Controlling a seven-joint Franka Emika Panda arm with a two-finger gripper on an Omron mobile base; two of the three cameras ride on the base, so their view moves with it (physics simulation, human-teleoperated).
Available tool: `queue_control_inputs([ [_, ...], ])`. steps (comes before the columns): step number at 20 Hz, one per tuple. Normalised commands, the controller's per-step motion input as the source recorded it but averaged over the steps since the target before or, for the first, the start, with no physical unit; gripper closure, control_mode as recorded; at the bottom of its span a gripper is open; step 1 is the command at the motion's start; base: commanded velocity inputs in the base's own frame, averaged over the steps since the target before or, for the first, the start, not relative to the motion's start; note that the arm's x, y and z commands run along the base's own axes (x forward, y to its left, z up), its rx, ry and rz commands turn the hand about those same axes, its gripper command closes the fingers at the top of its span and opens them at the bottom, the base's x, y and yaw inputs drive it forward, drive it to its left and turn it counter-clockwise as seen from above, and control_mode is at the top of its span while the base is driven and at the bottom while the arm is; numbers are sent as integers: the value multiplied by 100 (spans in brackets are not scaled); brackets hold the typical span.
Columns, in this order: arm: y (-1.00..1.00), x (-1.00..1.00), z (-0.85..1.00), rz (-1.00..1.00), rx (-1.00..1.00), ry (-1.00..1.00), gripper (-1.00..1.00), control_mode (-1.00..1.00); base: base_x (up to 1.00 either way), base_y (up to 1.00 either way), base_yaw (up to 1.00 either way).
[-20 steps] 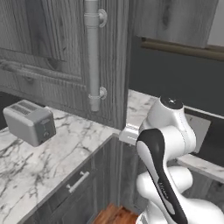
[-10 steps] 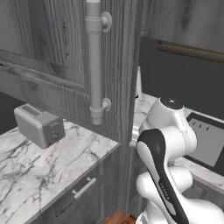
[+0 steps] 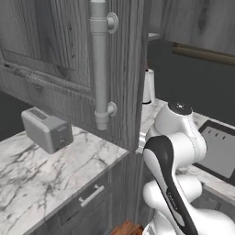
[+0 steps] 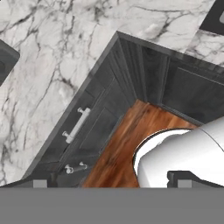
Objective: Pick both bowls and place them on the counter. Then place the banana in one bowl and place the eggplant in the other bowl.
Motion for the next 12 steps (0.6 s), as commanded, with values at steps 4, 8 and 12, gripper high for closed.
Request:
queue_control_inputs([
  [4, 0, 0, 0, 0, 0, 0, -100, 100, 1, 2, 5],
  [8, 0, 0, 0, 0, 0, 0, -100, 100, 29, 6, 1],
  [12, 0, 0, 0, 0, 0, 0, -100, 100, 87, -1, 4],
])
